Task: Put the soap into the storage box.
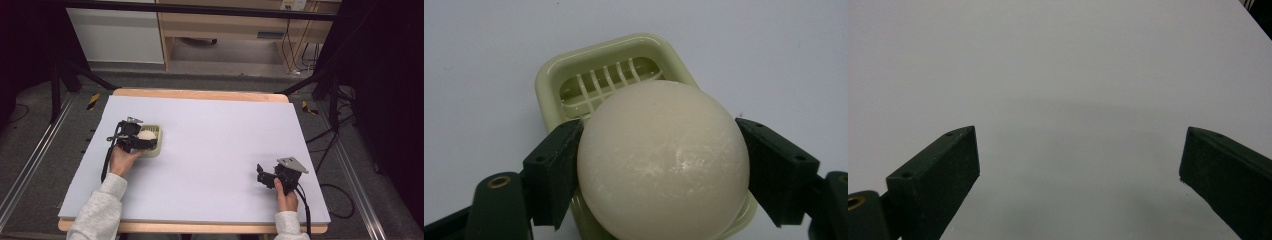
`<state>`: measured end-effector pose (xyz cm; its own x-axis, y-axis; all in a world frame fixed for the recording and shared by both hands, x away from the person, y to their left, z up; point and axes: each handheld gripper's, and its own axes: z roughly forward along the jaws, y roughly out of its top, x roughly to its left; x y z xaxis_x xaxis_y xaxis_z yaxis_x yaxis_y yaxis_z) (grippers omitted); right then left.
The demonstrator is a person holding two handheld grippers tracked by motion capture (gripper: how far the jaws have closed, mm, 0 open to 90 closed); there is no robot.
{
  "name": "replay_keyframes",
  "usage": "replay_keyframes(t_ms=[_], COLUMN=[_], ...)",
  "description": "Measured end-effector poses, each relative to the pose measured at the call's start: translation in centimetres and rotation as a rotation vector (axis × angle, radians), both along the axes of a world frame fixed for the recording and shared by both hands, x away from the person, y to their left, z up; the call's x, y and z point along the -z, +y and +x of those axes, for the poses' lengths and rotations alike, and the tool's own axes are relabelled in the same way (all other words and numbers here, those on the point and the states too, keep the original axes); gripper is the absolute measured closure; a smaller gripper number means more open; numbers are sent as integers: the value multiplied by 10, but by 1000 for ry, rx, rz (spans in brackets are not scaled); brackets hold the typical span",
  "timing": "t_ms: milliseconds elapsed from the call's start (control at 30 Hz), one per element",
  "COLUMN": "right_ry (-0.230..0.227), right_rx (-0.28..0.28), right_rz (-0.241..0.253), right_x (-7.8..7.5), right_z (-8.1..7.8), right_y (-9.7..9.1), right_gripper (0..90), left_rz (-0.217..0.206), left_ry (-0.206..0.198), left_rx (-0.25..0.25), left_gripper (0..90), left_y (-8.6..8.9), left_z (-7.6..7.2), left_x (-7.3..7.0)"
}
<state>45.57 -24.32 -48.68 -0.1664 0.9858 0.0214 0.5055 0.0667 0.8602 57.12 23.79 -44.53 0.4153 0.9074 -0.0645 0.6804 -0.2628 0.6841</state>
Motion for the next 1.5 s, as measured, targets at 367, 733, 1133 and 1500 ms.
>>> replay_keyframes(t_ms=[367,733,1133,1500], right_ry=[0,0,-1,0], right_rx=[0,1,4,3], right_rz=[-1,-2,-4,-2], right_x=[0,0,0,0], right_z=[0,0,0,0], right_y=[0,0,0,0], right_gripper=[31,31,31,31], left_rz=[6,-32,-35,-43], left_ry=[-5,-40,-84,-148], left_rx=[-1,-17,-5,-1], left_gripper=[222,209,162,156], left_y=[-2,6,6,11], left_z=[0,-5,-26,-62], left_x=[1,-8,-22,-24])
